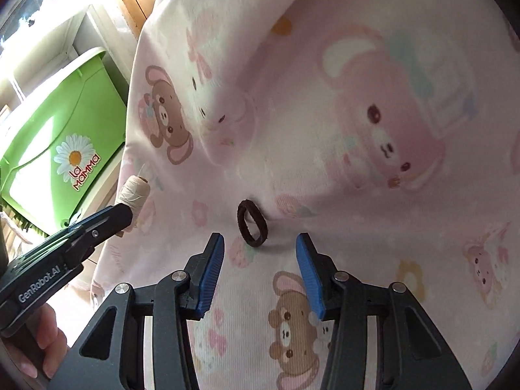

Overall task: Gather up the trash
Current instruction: 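Grasp the black hair tie with the right tool, then carry the spool and hair tie with both tools over the wastebasket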

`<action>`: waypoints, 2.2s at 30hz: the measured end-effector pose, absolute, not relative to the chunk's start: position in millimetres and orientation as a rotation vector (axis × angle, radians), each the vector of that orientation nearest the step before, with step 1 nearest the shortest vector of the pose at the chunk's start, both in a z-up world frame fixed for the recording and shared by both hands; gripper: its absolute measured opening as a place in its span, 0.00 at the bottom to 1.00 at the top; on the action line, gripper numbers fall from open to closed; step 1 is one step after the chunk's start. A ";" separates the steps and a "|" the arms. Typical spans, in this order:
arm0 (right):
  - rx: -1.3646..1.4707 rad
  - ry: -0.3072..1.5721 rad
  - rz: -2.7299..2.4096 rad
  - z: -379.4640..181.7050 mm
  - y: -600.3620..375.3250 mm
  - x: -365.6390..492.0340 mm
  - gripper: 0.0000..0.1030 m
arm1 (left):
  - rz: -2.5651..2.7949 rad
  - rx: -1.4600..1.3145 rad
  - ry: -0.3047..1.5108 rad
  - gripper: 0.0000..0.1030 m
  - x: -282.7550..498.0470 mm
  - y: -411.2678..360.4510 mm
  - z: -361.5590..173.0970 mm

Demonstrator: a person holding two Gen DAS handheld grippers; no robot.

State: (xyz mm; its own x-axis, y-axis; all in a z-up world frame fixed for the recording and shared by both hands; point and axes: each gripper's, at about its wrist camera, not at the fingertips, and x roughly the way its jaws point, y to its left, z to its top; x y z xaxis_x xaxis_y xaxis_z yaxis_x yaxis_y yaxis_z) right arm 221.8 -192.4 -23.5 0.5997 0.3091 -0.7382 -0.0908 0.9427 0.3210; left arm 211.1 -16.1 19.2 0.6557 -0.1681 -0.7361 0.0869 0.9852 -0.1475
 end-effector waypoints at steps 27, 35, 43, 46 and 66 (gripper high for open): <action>0.226 0.771 0.268 5.5 -211.4 192.5 0.04 | -0.127 -0.084 0.825 0.22 209.5 -14.1 25.3; 0.424 0.802 0.310 8.9 -274.9 179.2 0.04 | -0.105 -0.076 0.804 0.22 205.5 -6.8 29.1; 0.407 0.799 0.326 22.2 -288.8 166.4 0.04 | -0.110 -0.051 0.798 0.22 196.3 -7.1 28.7; 0.372 0.808 0.322 21.6 -282.7 162.0 0.04 | -0.118 -0.043 0.792 0.22 189.2 -9.2 29.9; 0.133 0.718 0.320 105.9 -234.9 41.0 0.04 | -0.243 0.071 0.712 0.22 74.4 -29.2 88.4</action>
State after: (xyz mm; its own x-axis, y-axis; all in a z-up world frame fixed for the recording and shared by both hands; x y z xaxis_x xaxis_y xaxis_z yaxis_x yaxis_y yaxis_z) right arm 41.0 -234.9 105.9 0.7072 0.3324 -0.6240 -0.2419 0.9431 0.2282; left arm 74.4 -29.2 88.4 0.7299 -0.1965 -0.6547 0.2446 0.9695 -0.0182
